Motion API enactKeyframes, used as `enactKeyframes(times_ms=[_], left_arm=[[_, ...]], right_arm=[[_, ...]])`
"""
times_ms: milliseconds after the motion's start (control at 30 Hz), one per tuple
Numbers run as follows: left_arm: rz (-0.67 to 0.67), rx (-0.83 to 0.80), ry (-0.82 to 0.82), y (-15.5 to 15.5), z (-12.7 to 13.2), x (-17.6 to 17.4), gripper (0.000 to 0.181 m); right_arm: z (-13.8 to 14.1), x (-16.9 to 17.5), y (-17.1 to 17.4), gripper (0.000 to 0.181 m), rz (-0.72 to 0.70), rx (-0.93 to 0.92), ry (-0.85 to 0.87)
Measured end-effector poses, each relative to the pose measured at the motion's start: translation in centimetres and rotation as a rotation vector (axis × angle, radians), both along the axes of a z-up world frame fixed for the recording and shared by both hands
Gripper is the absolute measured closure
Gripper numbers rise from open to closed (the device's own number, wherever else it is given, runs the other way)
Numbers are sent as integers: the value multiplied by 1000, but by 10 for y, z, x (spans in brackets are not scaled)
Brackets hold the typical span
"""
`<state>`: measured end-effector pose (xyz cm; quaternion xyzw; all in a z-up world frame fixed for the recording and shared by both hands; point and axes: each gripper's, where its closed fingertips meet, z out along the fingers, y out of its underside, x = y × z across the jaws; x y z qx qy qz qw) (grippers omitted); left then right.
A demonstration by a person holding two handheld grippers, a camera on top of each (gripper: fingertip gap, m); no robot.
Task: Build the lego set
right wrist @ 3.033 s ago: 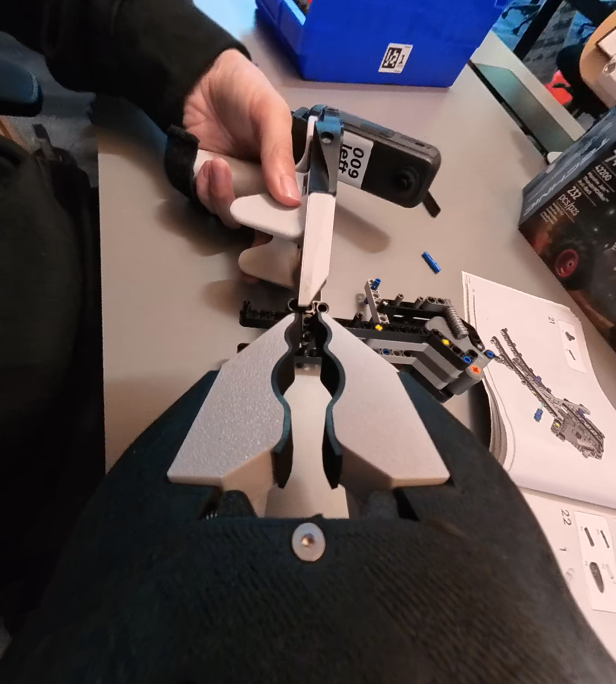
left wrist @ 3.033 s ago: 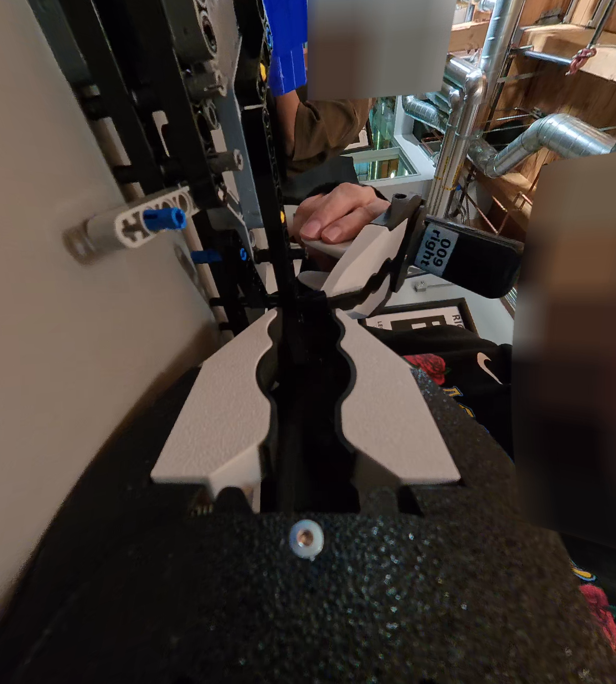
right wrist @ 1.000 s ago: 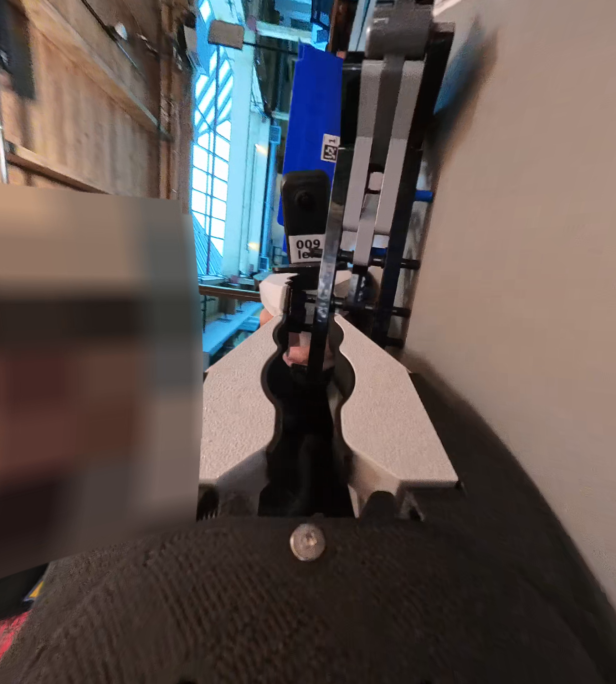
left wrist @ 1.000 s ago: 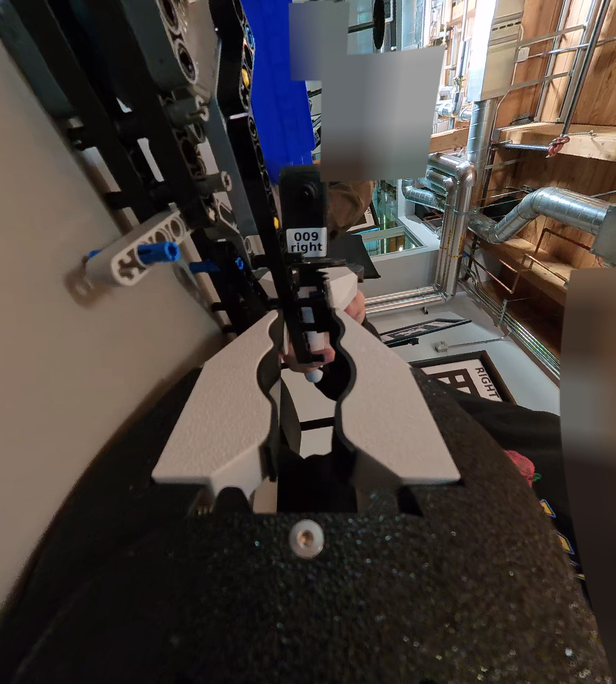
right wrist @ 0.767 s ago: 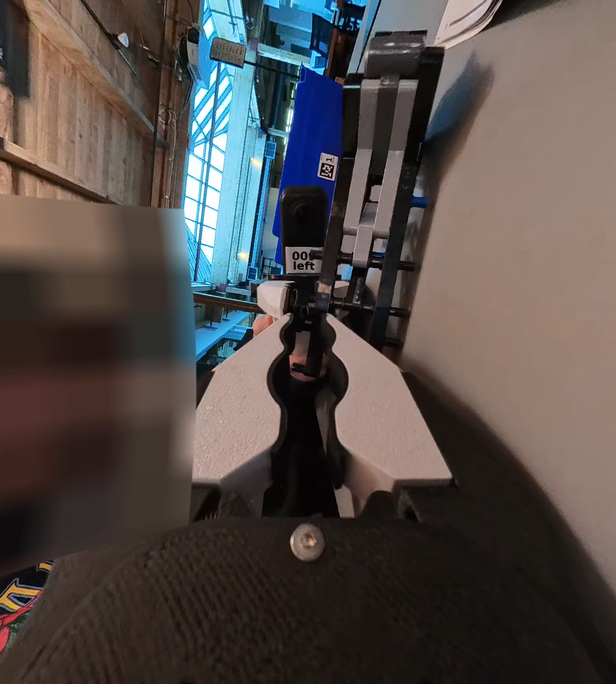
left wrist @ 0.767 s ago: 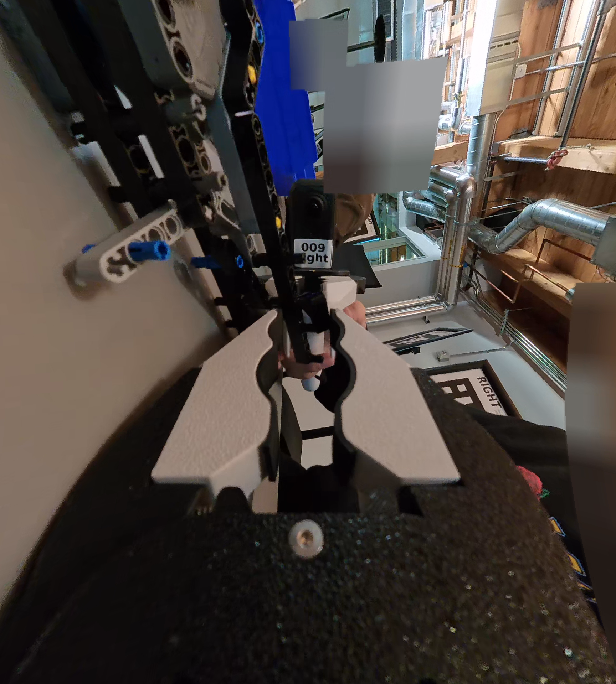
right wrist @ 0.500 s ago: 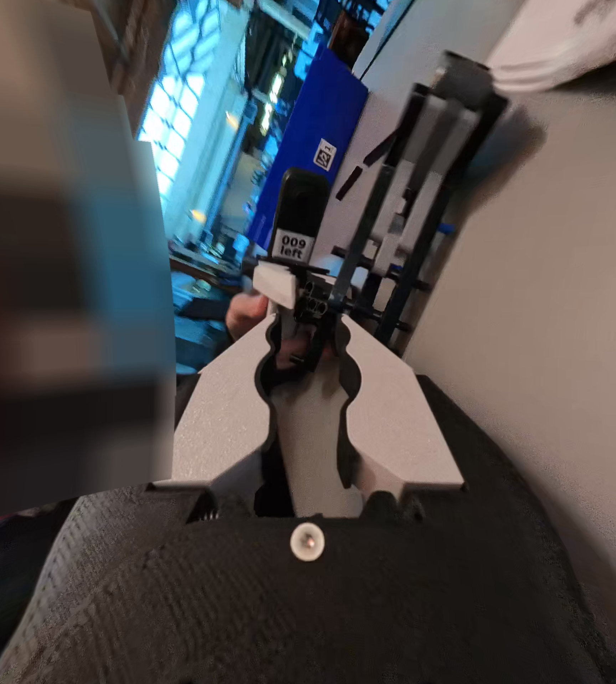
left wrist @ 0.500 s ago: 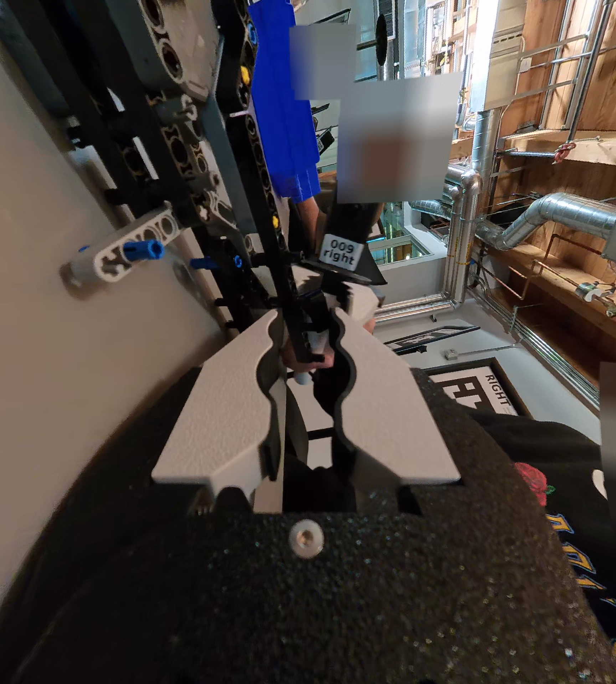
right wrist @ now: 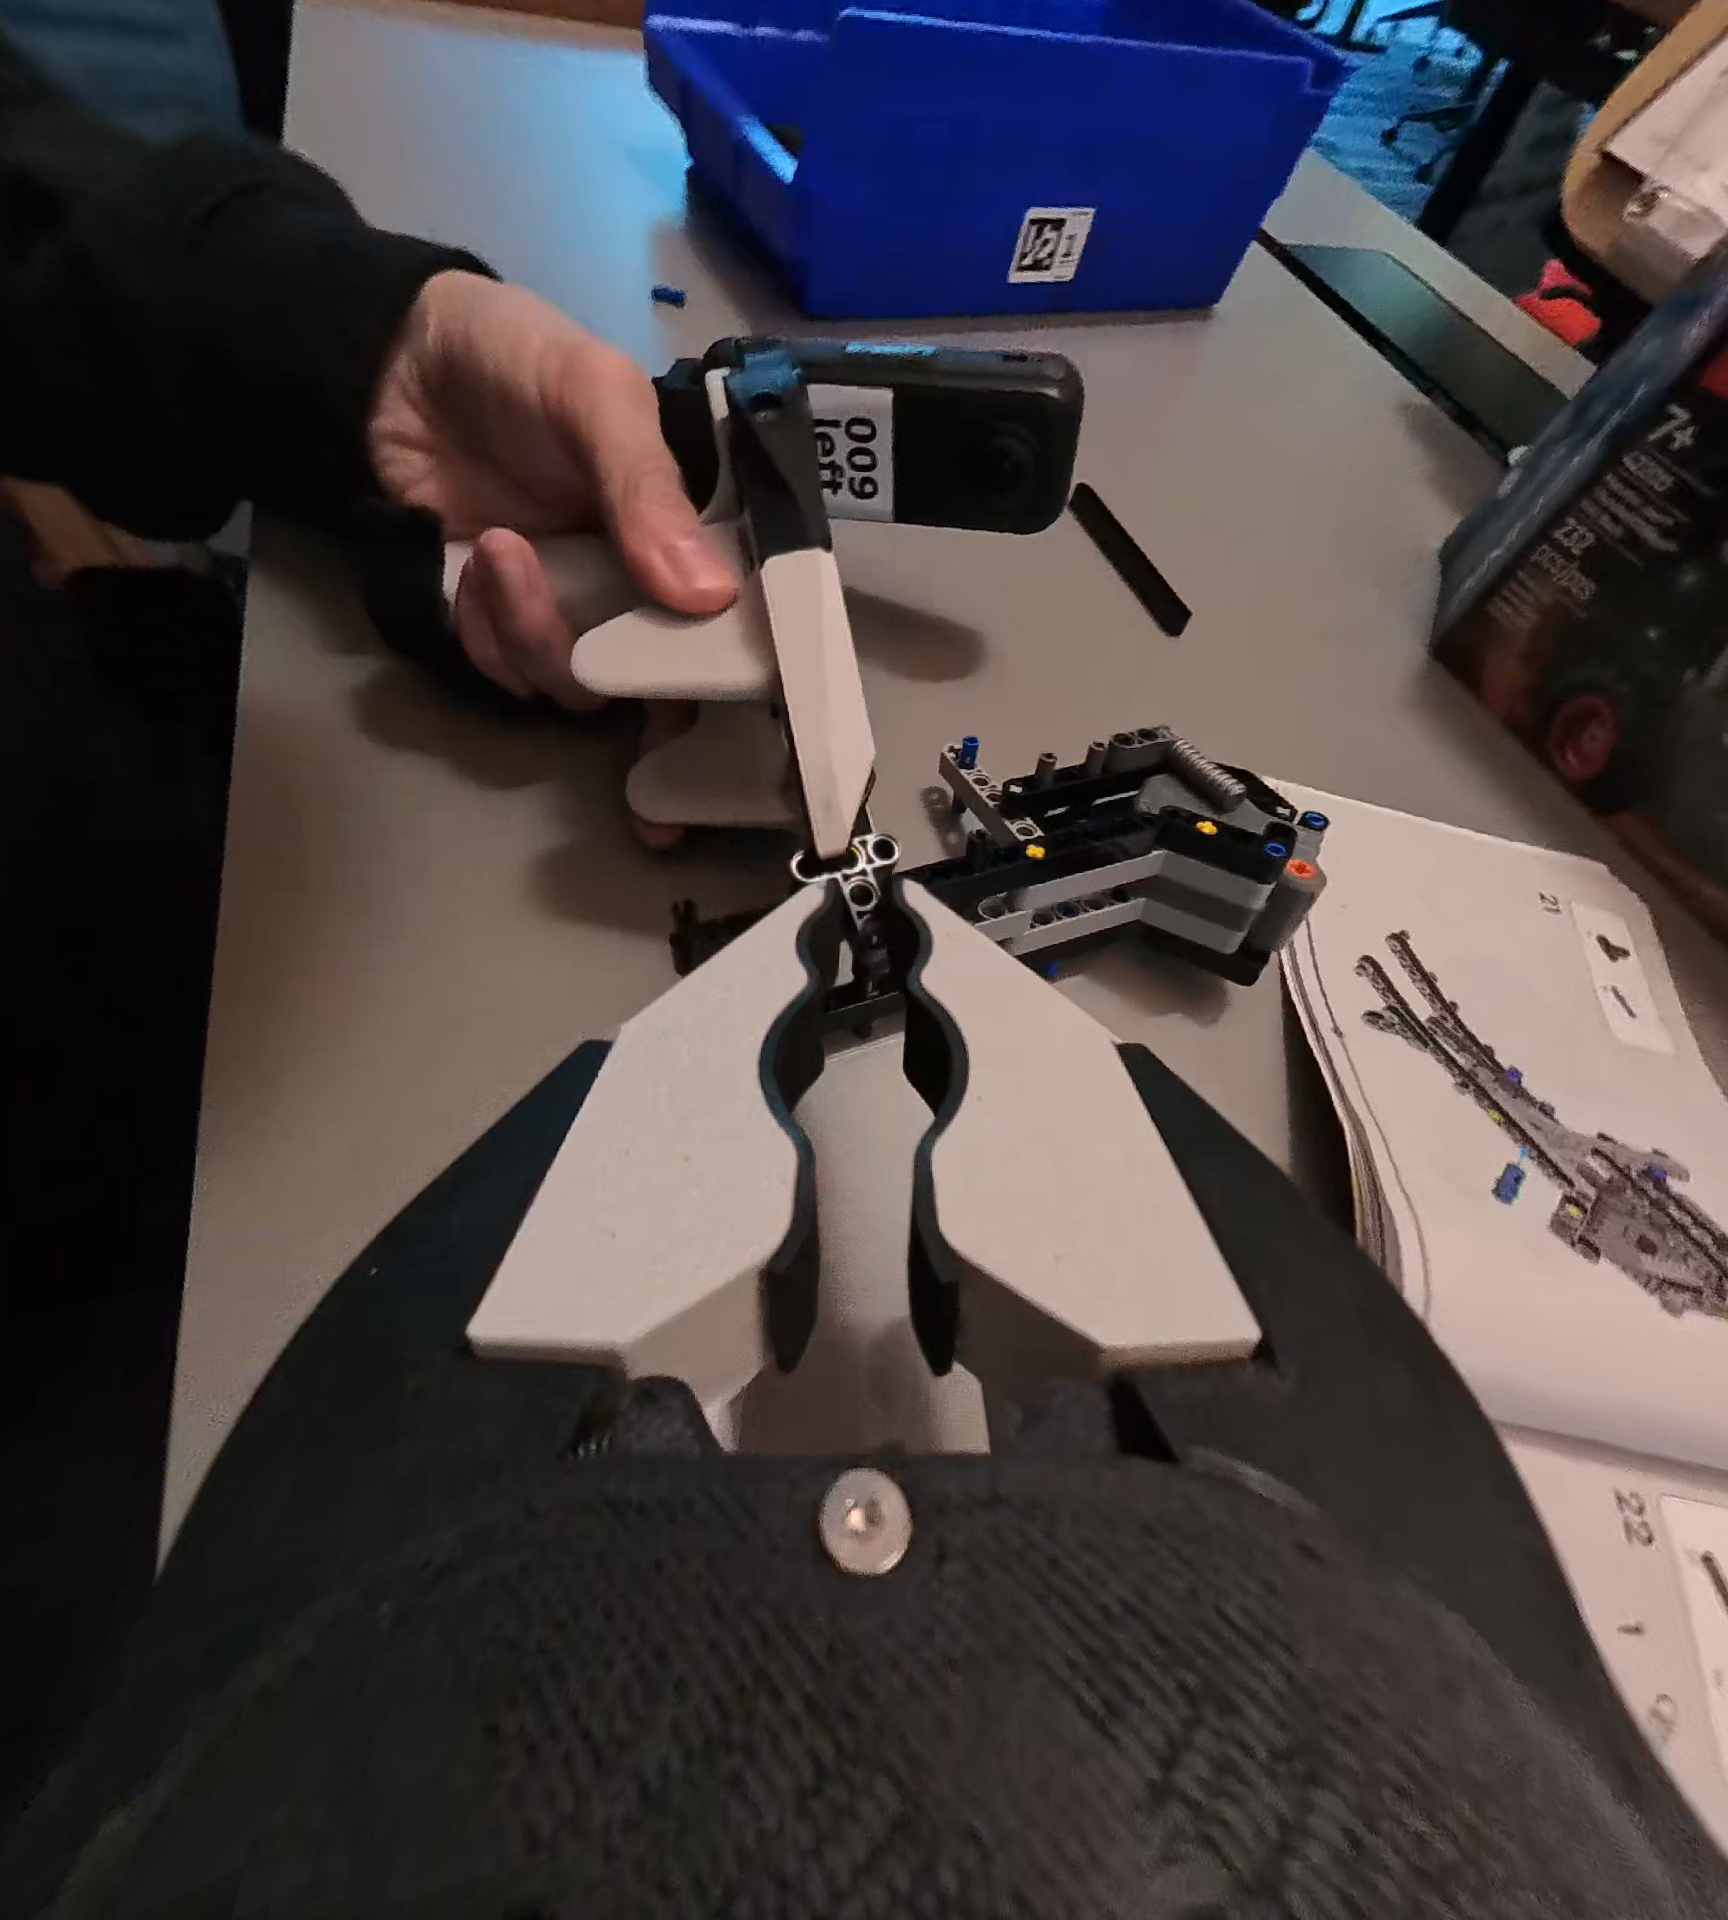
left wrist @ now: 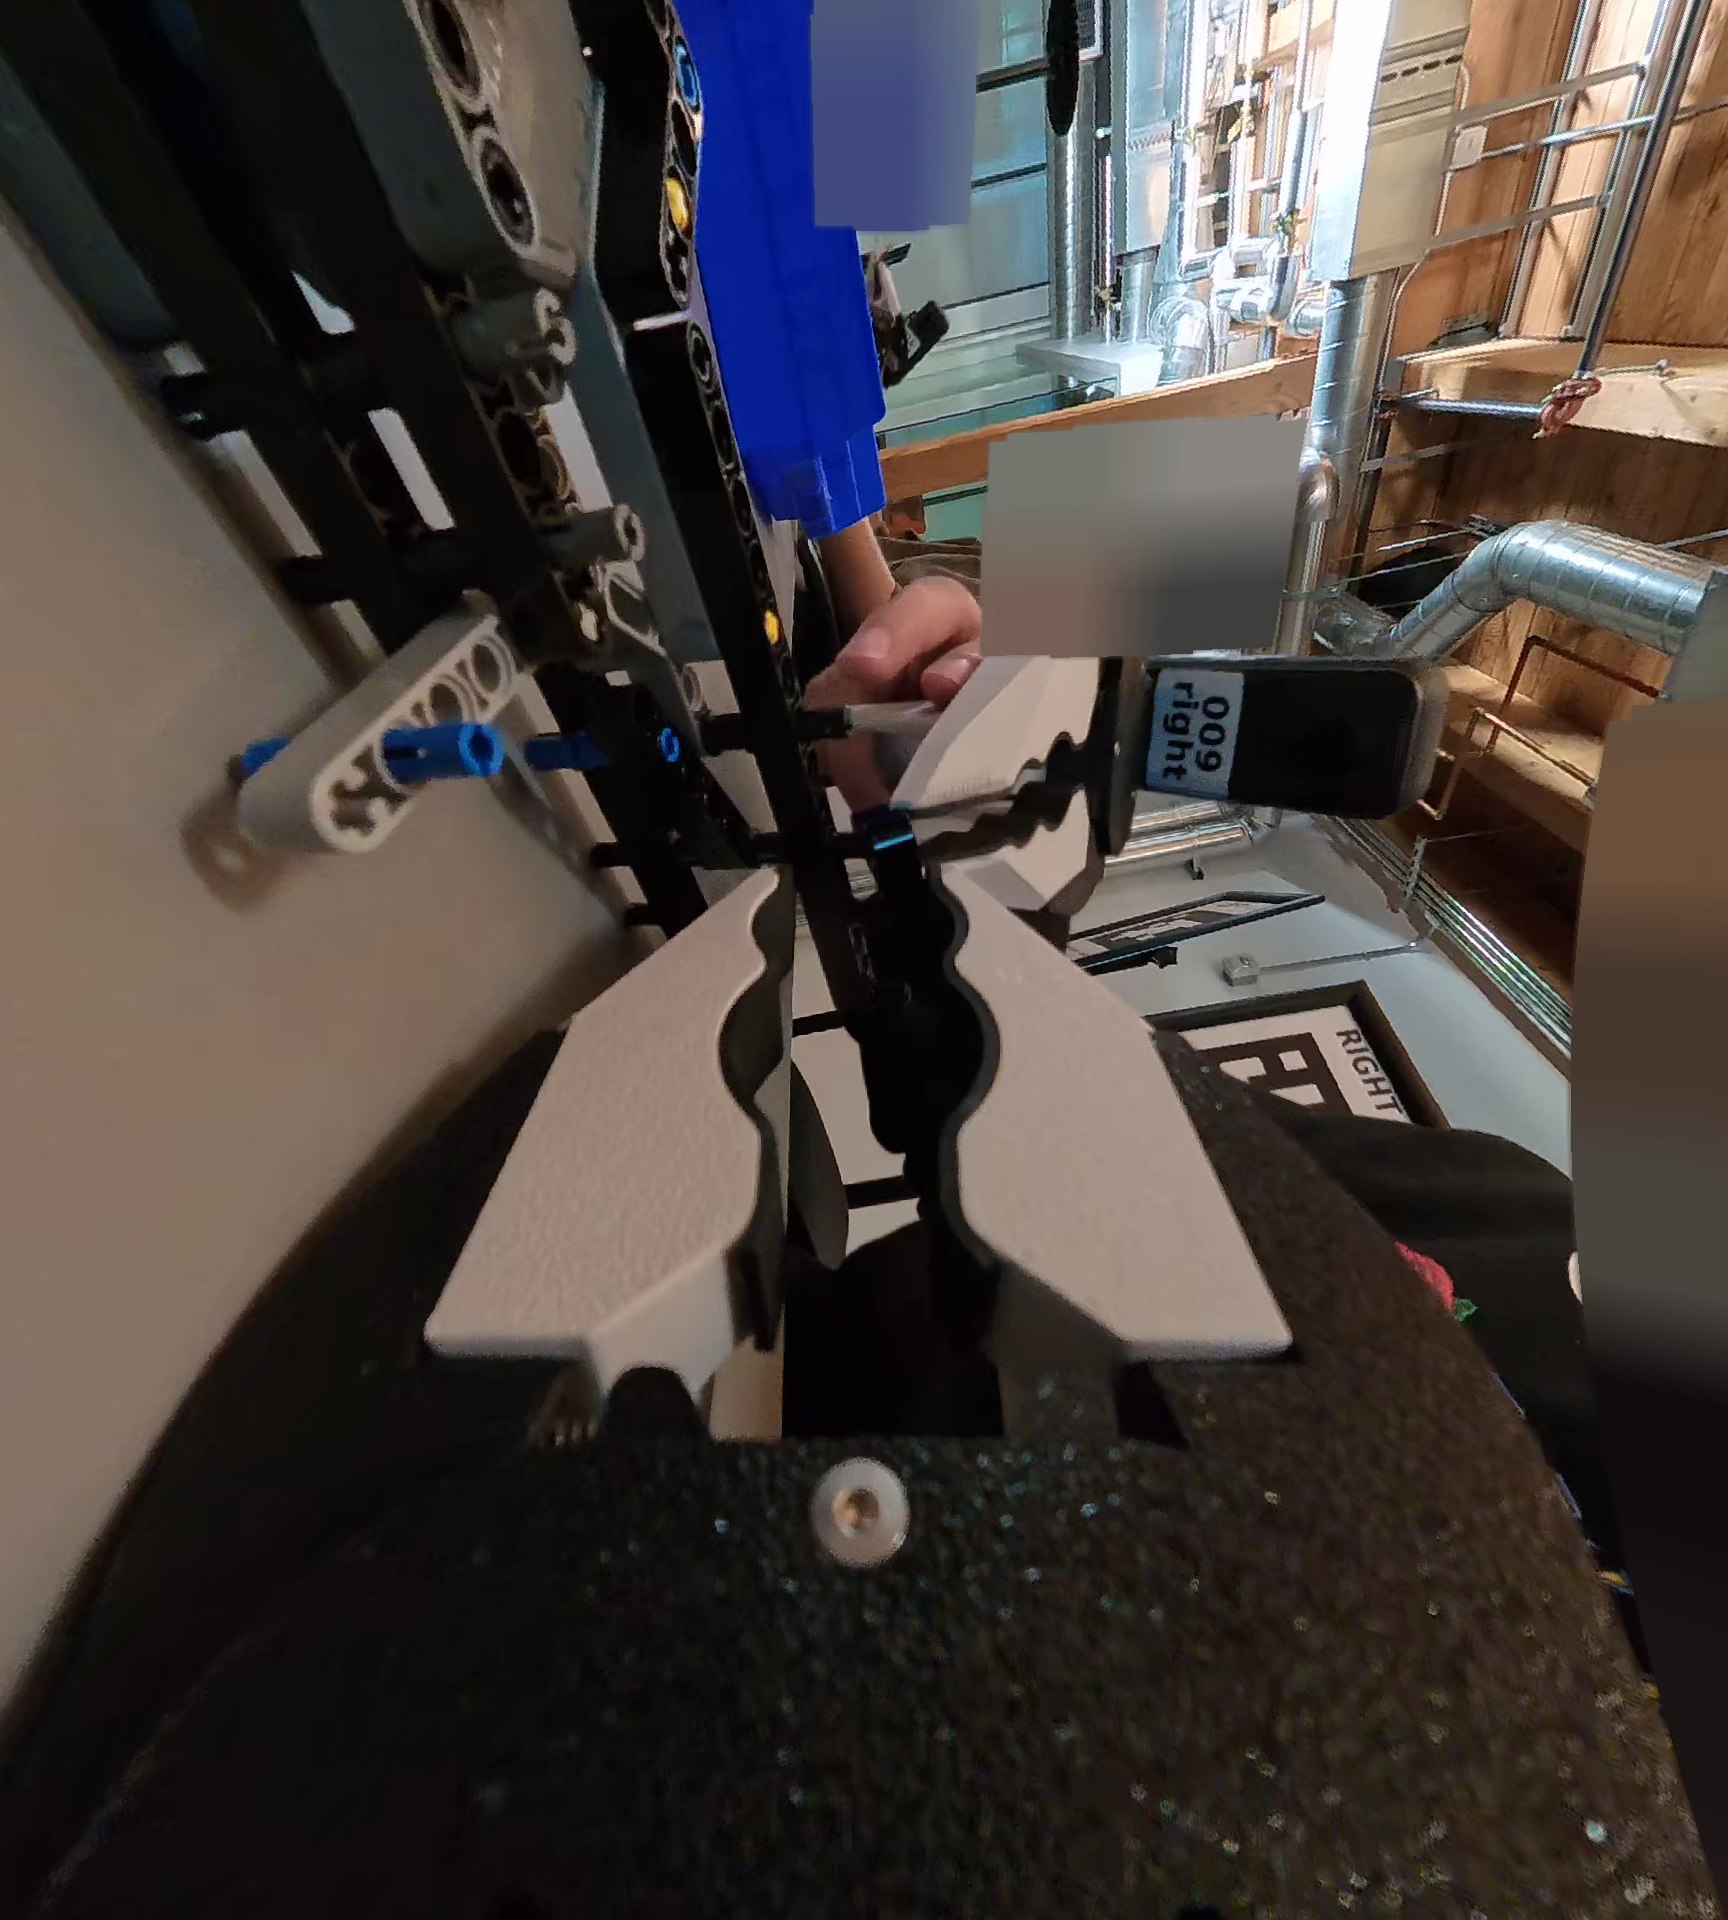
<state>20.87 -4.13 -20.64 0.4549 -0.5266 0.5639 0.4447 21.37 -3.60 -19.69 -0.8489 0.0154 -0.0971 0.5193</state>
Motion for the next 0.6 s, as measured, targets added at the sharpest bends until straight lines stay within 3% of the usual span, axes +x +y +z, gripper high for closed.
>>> enactKeyframes(times_ms=[200, 433, 600], left_arm=[[-5, -3, 2, 0, 0, 0, 158], [-16, -4, -1, 0, 0, -2, 158], [-33, -3, -4, -1, 0, -4, 158]], right_arm=[[-19, 1, -7, 171, 97, -176, -50], [-8, -2, 2, 175, 115, -58, -17], [-7, -6, 0, 176, 179, -114, -58]])
